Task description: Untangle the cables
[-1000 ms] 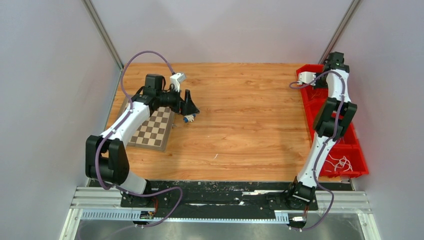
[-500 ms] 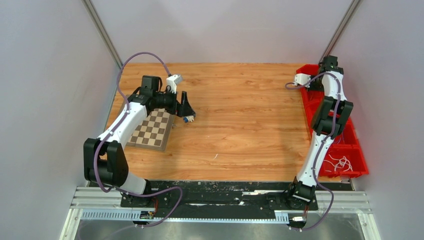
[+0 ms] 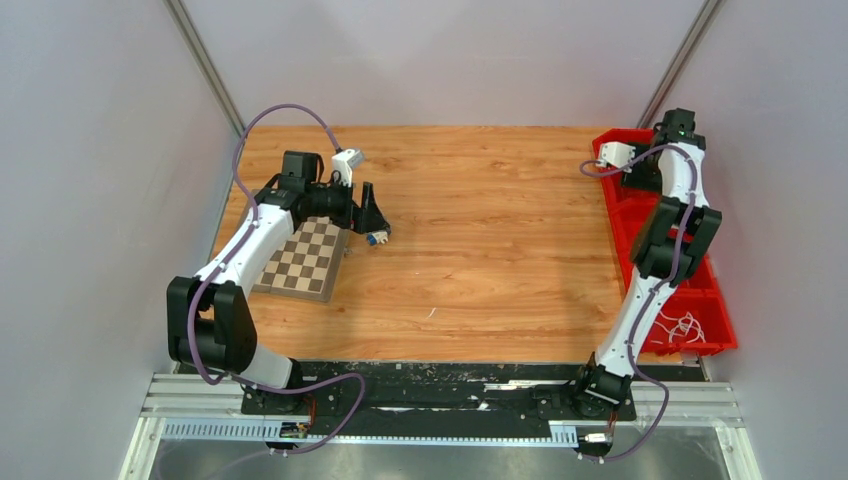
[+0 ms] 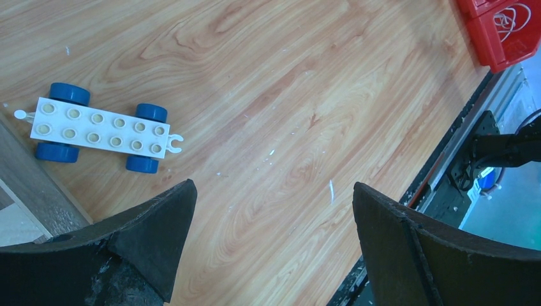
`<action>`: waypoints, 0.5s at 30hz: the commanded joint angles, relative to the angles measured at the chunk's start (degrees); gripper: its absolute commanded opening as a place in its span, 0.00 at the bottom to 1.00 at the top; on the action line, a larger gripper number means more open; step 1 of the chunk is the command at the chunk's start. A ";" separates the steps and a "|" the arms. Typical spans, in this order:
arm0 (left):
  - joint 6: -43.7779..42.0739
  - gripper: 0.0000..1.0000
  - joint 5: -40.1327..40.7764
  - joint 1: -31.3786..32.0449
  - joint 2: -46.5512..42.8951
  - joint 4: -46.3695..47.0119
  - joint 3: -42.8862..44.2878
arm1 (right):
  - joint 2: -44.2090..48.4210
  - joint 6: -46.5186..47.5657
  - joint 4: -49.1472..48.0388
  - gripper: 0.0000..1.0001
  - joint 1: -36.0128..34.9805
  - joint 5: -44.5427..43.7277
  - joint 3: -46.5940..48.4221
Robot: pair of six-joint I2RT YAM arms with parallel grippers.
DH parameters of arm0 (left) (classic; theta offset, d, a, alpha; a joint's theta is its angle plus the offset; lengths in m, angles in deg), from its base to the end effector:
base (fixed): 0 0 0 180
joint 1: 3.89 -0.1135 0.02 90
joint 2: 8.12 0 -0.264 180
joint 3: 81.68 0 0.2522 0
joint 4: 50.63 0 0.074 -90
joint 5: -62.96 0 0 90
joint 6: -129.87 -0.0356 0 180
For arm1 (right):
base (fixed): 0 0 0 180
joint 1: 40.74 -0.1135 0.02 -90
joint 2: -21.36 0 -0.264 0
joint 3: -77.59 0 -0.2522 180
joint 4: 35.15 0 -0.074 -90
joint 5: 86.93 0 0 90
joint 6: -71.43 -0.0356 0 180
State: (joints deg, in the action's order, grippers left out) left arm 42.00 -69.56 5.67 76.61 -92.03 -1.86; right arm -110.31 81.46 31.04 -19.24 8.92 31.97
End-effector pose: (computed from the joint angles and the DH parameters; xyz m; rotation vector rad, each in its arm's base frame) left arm 0.3079 -0.0763 0.2823 0.5035 2.2561 -0.9773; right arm 0.4631 -0.1785 0.2247 -1.7884 2.1347 -0.5031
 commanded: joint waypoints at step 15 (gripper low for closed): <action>1.73 1.00 0.48 -1.03 -5.13 2.96 -1.32 | 21.68 -8.88 2.65 1.00 -0.67 9.85 -4.39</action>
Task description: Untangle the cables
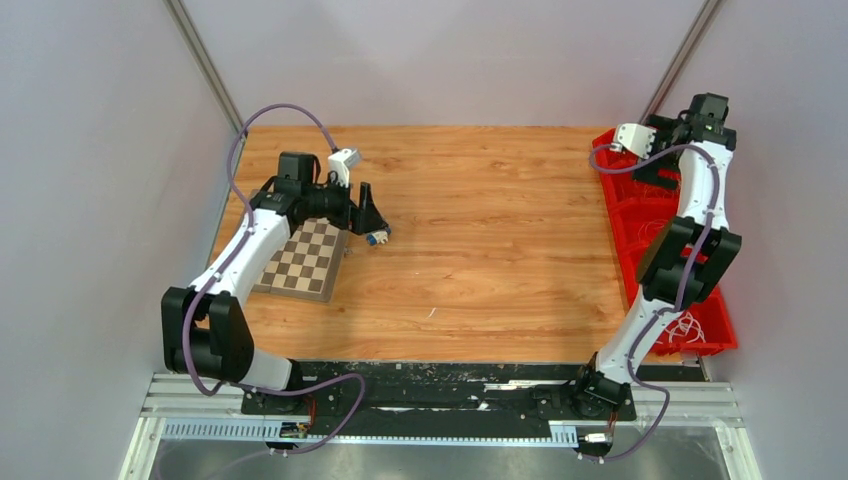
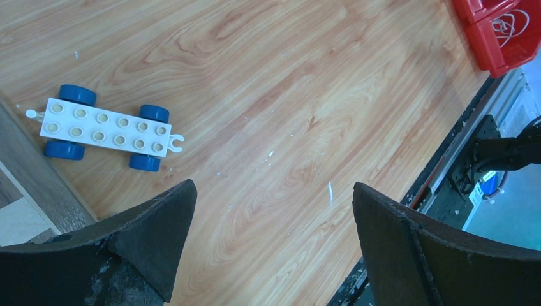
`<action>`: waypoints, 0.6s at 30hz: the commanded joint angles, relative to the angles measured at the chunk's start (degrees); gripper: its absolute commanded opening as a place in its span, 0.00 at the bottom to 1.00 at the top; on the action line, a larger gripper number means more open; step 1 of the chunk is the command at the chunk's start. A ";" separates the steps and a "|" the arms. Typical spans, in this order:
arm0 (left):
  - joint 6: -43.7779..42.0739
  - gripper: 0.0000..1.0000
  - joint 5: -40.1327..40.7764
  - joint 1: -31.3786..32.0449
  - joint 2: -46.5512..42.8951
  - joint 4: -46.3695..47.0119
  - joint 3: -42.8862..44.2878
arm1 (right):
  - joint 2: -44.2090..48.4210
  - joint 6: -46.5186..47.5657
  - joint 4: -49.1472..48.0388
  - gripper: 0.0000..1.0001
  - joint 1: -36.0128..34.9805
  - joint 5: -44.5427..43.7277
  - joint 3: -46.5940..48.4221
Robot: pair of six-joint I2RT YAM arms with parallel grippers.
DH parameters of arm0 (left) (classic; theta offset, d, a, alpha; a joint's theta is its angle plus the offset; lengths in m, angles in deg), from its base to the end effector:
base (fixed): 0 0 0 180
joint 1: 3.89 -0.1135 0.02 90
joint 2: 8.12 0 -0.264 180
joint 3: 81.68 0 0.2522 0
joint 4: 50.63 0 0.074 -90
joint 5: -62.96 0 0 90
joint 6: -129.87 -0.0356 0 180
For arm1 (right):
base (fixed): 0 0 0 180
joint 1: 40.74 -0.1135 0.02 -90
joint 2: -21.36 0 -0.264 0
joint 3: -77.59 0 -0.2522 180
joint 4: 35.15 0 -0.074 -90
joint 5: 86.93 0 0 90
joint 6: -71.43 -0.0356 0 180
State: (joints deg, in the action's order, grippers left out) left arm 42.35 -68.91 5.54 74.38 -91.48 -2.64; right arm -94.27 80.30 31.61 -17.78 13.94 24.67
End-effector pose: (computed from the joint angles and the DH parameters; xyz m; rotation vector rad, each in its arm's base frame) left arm 0.3011 -0.0741 0.2898 0.4995 2.2289 -0.9566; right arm 0.4109 -0.1668 0.3120 -1.6751 2.0207 -0.5947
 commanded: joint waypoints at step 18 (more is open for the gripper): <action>-6.81 1.00 7.81 -8.52 13.24 -28.95 40.67 | 6.99 -82.09 -2.74 1.00 -25.51 12.61 -1.78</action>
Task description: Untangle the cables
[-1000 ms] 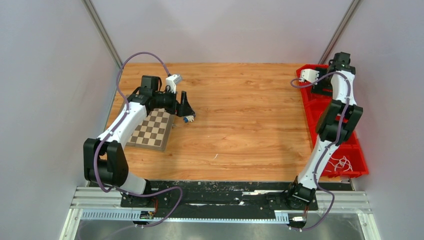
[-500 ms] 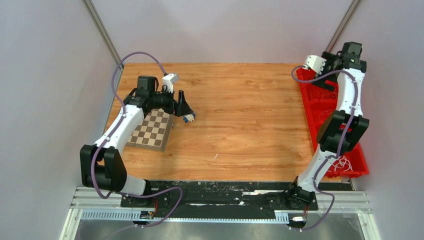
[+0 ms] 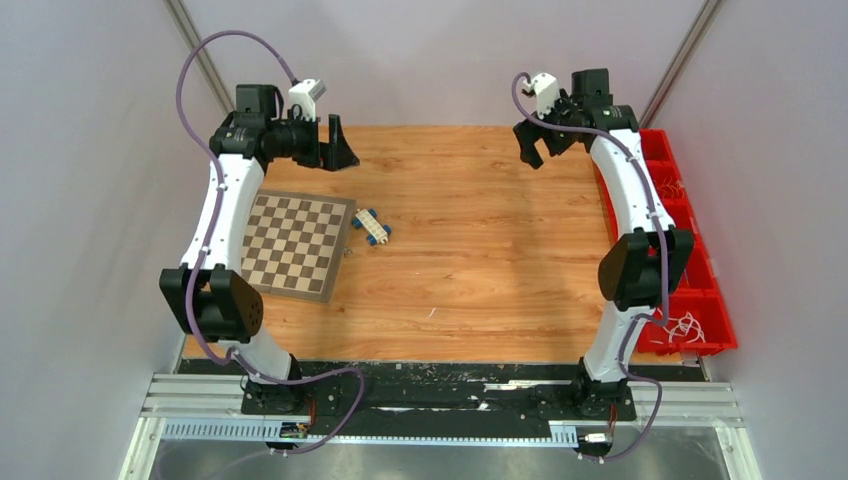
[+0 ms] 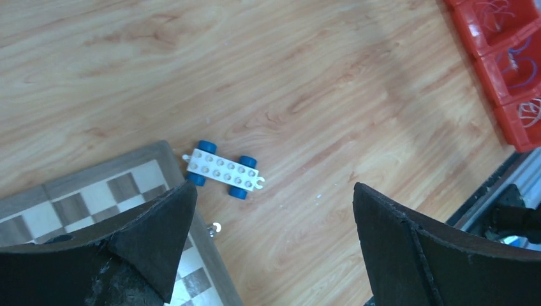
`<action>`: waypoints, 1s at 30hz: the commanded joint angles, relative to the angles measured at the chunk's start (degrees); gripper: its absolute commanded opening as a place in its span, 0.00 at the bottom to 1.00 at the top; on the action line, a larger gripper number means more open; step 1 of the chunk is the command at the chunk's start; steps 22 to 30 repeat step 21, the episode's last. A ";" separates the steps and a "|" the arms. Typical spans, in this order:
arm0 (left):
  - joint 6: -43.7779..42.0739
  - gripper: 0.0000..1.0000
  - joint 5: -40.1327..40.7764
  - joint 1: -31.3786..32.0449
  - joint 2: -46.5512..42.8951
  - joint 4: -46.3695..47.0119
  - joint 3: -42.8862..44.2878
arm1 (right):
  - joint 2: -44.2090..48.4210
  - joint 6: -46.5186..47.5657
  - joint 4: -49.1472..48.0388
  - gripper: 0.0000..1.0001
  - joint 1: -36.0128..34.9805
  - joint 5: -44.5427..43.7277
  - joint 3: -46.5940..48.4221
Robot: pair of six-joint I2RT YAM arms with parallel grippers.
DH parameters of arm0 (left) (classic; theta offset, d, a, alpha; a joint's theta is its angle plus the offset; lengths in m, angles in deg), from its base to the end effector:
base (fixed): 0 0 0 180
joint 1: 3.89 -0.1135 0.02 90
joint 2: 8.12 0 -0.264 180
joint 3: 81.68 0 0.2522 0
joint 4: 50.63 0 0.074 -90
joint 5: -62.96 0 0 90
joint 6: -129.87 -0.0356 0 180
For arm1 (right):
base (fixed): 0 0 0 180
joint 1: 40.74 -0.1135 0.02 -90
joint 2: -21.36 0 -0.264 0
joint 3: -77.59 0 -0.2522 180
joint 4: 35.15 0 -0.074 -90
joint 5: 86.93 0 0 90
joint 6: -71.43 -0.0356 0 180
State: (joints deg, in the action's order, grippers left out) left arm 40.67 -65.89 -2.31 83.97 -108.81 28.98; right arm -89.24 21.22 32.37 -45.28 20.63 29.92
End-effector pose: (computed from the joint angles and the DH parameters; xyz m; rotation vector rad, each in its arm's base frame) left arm 0.3463 -0.0319 0.3928 0.3737 2.1612 -0.7840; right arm 0.4203 0.0441 0.3766 -1.0098 2.0930 0.0562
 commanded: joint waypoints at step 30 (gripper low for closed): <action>2.22 1.00 18.51 2.64 0.16 -8.18 -10.89 | 27.29 -33.59 -21.42 1.00 2.09 11.25 -52.47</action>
